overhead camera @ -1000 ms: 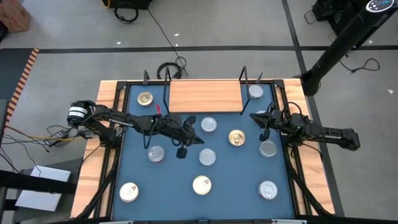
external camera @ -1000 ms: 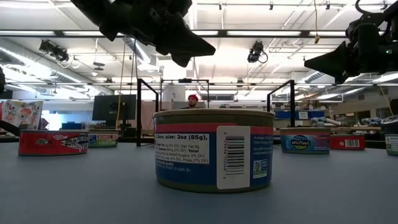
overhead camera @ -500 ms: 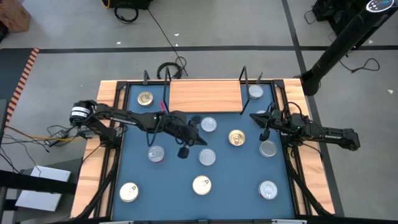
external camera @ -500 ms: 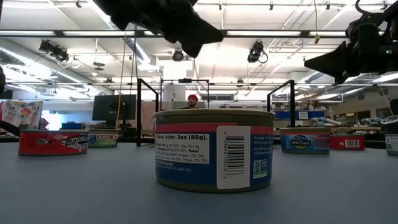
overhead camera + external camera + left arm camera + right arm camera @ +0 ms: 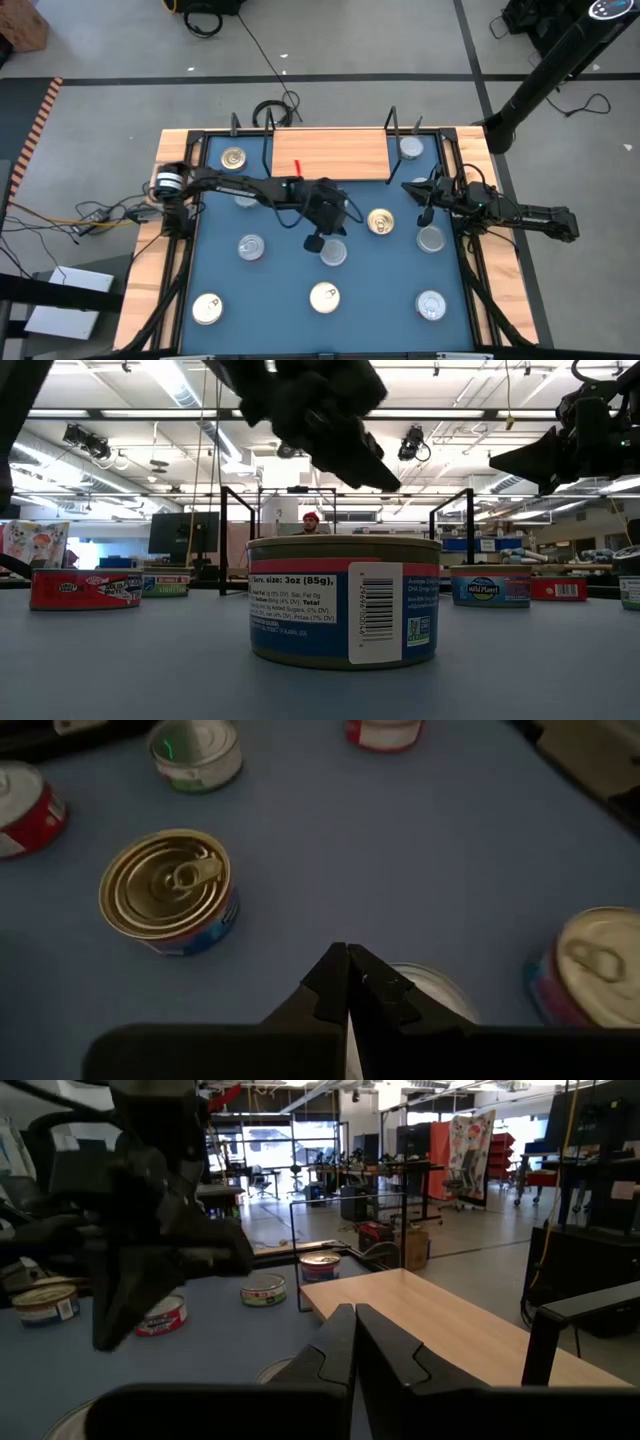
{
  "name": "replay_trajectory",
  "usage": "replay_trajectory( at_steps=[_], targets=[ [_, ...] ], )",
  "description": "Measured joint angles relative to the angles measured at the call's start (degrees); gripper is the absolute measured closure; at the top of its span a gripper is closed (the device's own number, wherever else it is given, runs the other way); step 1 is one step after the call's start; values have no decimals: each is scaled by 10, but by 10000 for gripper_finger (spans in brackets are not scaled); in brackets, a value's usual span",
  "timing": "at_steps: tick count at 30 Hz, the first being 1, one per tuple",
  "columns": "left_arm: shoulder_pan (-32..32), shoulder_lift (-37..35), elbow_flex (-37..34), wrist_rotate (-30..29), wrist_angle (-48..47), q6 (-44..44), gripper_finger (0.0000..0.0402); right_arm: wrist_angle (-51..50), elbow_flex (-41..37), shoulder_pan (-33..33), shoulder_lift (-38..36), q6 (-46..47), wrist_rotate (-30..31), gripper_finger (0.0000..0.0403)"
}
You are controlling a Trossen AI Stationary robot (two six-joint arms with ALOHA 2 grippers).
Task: Stack canned seafood by type on shelf
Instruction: Put the top right blue tuna can on the shelf
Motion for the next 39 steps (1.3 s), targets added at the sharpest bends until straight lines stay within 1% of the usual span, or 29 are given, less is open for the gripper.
replay_trajectory(
  at_steps=[3, 9, 15, 22, 24, 29, 33, 36, 39],
  targets=[
    [0, 28, 35, 0, -15, 29, 390, 0, 0, 0, 0, 0, 0, 380],
    [0, 69, 76, -9, -16, 59, 390, 0, 0, 0, 0, 0, 0, 380],
    [0, 99, 105, -64, 7, 85, 390, 0, 0, 0, 0, 0, 0, 380],
    [3, 135, 142, -63, 32, 85, 397, 0, 0, 0, 0, 0, 0, 380],
    [5, 147, 154, -62, 53, 85, 397, 1, 0, 0, 0, 0, 0, 380],
    [7, 163, 159, -64, 38, 81, 396, 5, 0, 0, 4, 0, 0, 380],
    [5, 169, 159, -92, 40, 81, 380, 9, 0, 0, 8, 0, -1, 380],
    [5, 175, 159, -118, 43, 85, 357, 8, 0, 0, 8, 0, -1, 380],
    [6, 181, 159, -120, 47, 86, 329, 11, 0, 0, 8, 0, 1, 380]
  ],
)
